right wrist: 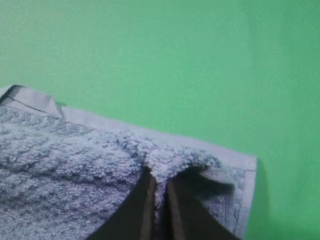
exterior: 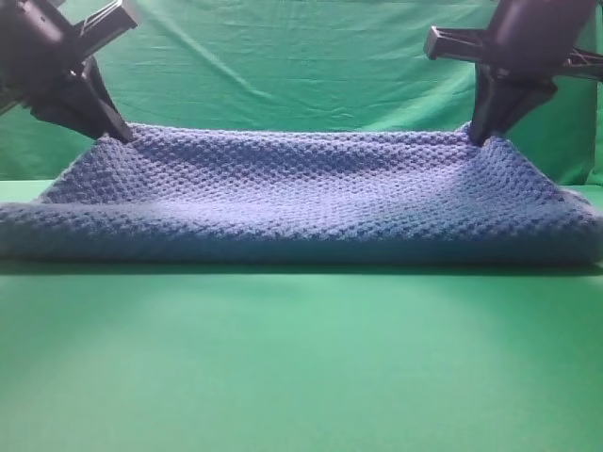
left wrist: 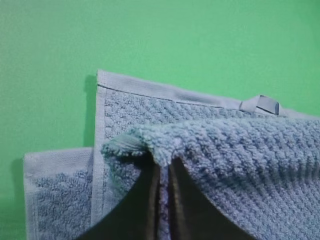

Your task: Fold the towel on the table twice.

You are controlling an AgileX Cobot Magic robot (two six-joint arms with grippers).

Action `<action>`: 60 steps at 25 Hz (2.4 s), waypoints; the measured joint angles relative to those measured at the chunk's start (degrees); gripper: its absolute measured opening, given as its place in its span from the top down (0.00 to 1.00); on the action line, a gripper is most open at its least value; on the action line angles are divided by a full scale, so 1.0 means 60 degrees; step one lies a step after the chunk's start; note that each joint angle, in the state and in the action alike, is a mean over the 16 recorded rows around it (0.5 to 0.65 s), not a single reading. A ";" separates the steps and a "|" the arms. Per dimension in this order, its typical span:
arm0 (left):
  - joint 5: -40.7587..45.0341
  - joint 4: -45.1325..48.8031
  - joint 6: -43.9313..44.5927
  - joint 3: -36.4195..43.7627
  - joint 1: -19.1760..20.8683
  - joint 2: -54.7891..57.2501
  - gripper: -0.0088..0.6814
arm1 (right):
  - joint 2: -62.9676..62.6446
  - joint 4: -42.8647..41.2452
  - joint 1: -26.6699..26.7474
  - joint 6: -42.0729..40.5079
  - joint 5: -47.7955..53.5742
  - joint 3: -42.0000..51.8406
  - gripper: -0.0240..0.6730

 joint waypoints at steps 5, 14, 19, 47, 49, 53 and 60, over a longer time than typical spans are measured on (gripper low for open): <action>-0.0133 -0.0787 0.1257 -0.0077 0.0000 0.0344 0.84 | 0.0266 -0.0010 -0.0052 -0.0150 -0.0365 -0.0116 0.63; -0.0082 -0.0806 0.2175 -0.0088 0.0140 0.0012 0.36 | -0.0273 -0.0037 -0.0080 -0.0340 -0.0060 -0.0231 0.21; 0.0494 -0.0704 0.2149 -0.0088 0.0404 -0.0802 0.35 | -0.1156 -0.0052 -0.0084 -0.0364 0.0812 -0.0430 0.29; 0.4825 0.8400 -0.6697 -0.0088 0.0899 -0.8940 0.99 | -0.7724 0.0001 -0.0084 -0.0141 0.5431 -0.0880 0.97; 0.5153 0.8876 -0.7036 -0.0081 0.0876 -0.9506 0.99 | -0.8164 0.0031 -0.0084 -0.0287 0.5631 -0.0847 0.97; 0.5628 0.9427 -0.7419 0.0004 0.0815 -1.0636 0.99 | -0.9182 0.0185 -0.0084 -0.0749 0.5873 -0.0629 0.97; 0.5851 0.9576 -0.7560 0.0717 0.0698 -1.2779 0.99 | -1.1308 0.0706 -0.0026 -0.1553 0.5746 0.0427 0.97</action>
